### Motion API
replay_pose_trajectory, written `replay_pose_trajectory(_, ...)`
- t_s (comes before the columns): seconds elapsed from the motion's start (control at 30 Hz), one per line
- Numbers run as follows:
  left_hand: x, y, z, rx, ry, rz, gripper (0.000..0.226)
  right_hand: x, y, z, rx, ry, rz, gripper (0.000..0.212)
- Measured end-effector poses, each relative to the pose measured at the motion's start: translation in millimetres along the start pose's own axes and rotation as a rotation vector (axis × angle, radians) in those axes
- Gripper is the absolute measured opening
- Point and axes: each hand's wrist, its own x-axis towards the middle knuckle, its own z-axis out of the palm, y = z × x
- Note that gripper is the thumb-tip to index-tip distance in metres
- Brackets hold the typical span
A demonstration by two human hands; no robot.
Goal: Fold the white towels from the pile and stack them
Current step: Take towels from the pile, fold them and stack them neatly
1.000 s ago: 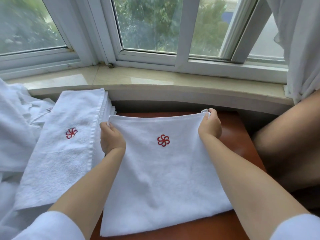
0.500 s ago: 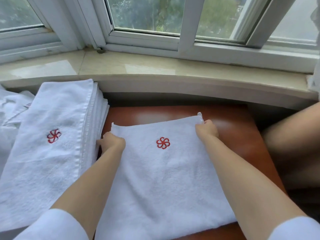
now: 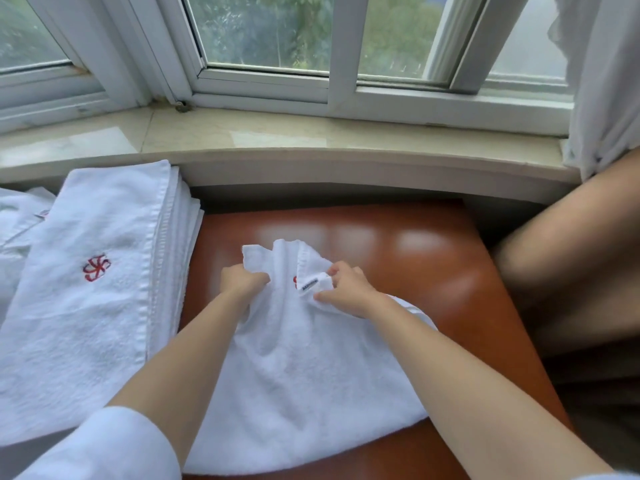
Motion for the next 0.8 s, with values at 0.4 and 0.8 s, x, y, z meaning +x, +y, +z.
replay_pose_trajectory(0.4, -6.7, -13.3, -20.3, 0.236, 0.010, 0.023, 0.016, -19.6, 1.0, 6.8, -0.364, 0.626, -0.309, 0.020)
replay_pose_trajectory(0.8, 27.1, 17.4, -31.5, 0.222, 0.347, 0.344, 0.022, 30.2, 20.9, -93.2, -0.171, 1.109, 0.181, 0.029)
